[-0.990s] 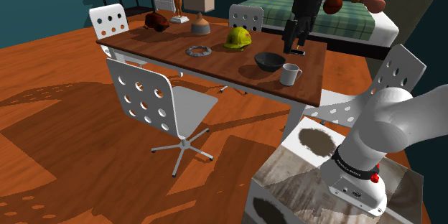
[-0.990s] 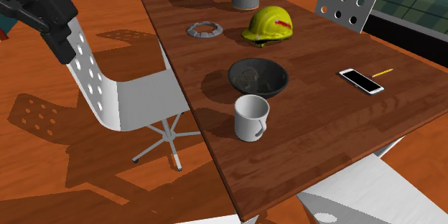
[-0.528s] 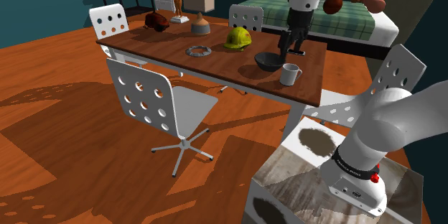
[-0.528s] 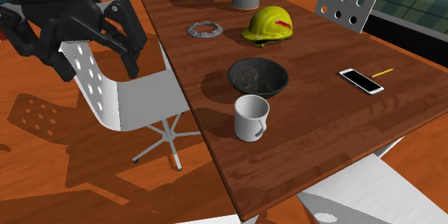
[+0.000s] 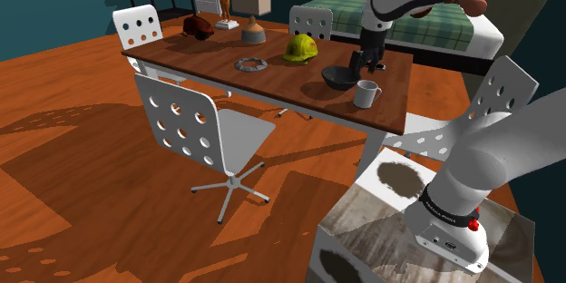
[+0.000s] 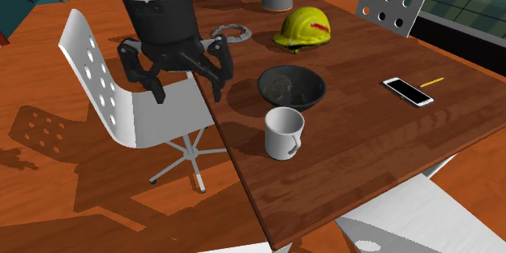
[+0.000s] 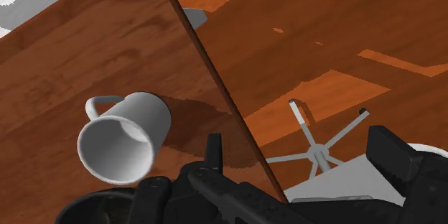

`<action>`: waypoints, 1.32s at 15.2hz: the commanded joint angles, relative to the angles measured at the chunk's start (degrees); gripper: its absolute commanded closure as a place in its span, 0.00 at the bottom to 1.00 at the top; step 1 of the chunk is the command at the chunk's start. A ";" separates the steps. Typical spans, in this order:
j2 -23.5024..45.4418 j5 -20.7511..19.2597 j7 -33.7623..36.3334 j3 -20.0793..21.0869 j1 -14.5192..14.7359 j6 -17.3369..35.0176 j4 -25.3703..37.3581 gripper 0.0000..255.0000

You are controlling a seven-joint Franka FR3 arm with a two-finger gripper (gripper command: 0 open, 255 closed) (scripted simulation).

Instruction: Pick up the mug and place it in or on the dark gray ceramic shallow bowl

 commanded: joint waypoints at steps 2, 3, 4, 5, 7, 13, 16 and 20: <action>4.24 -0.94 -1.39 -2.16 -1.20 4.15 0.20 0.00; 5.85 -1.17 -1.91 -2.91 -1.58 5.51 0.47 0.00; 7.50 -1.34 -2.44 -3.66 -1.94 6.85 0.80 0.00; 9.19 -1.47 -2.98 -4.41 -2.29 8.17 1.19 0.00; 12.69 -1.53 -4.12 -5.87 -2.96 10.71 2.18 0.00; 23.94 -0.05 -8.14 -9.90 -4.85 17.51 6.62 0.00; 24.86 0.16 -8.33 -10.01 -4.94 19.13 5.91 0.00; 26.79 0.65 -8.74 -10.24 -5.03 22.32 4.60 0.00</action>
